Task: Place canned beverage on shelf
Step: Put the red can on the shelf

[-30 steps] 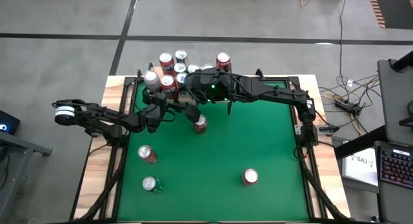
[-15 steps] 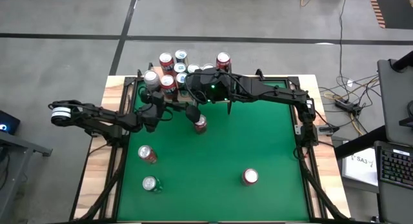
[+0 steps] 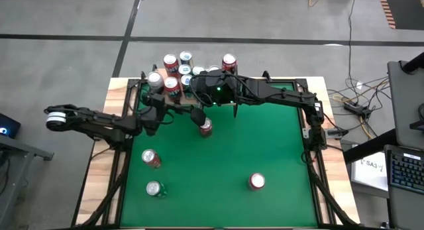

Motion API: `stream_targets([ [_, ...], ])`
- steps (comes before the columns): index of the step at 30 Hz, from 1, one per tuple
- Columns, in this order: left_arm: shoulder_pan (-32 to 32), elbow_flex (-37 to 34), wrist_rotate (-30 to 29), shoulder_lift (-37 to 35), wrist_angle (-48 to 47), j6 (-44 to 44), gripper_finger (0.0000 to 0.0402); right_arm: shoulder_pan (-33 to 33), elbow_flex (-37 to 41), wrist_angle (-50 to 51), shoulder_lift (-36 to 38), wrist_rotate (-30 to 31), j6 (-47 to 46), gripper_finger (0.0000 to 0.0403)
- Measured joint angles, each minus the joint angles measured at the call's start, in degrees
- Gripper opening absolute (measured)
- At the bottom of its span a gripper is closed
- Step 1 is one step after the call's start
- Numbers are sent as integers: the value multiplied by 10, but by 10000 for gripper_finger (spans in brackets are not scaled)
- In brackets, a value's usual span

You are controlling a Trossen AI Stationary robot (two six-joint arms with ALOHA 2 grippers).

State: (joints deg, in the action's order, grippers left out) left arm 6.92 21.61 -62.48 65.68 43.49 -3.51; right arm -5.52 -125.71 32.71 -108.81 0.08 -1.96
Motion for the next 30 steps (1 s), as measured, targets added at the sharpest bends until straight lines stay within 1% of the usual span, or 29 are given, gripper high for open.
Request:
stream_targets([
  [6,-4,0,-1,-32,-23,0,361,0,0,0,0,0,8,325],
  [10,-16,0,-1,-49,-25,3,361,0,0,-14,0,0,46,325],
  [14,-43,0,-2,-70,-25,37,361,-5,0,-35,0,-1,66,325],
  [19,-85,0,-4,-112,-24,100,361,-11,0,-34,0,1,81,325],
  [23,-94,0,-32,-143,-24,133,361,-10,0,-33,0,0,87,325],
  [25,-94,0,-37,-156,-25,140,361,-10,0,-29,0,0,88,325],
  [28,-98,3,-25,-176,-30,140,361,-10,0,-24,0,0,91,325],
  [30,-113,9,0,-192,-66,151,361,-10,0,-16,0,0,93,325],
])
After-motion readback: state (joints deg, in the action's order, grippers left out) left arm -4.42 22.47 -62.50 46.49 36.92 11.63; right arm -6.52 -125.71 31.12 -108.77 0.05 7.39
